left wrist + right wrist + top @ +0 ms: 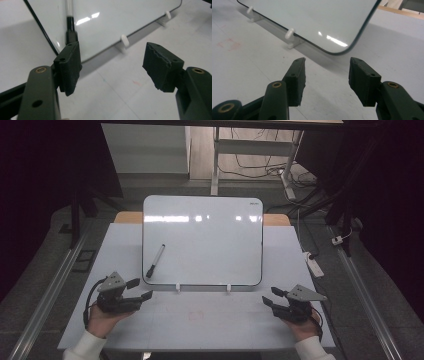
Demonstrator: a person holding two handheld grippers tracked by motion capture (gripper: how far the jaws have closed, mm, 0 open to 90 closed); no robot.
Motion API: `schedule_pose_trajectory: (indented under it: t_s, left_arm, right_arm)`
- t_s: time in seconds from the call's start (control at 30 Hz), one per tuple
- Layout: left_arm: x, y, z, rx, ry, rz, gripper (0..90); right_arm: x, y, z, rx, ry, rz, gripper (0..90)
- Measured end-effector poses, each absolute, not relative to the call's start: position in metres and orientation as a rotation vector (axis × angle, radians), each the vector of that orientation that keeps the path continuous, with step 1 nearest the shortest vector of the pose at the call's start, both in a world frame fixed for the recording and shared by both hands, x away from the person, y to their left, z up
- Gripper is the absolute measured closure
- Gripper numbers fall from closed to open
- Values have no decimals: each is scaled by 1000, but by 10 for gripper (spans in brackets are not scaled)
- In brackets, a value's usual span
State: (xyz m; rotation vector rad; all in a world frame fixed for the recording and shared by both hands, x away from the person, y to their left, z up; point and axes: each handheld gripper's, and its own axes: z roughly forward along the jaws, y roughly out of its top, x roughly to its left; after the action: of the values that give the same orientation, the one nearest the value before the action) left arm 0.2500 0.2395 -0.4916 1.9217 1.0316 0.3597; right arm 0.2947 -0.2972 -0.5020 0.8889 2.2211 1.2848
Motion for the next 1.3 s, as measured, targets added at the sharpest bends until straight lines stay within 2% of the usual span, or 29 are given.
schedule_pose_trajectory:
  t_s: [0.37, 1.3]
  left_arm:
    - [234, 239, -502, 1961, 1024, 323, 290]
    - [235, 242, -510, 1965, 1049, 310, 271]
  right_arm:
    - [294, -304, -507, 881, 2224, 1220, 460]
    - [293, -302, -508, 859, 2229, 1227, 457]
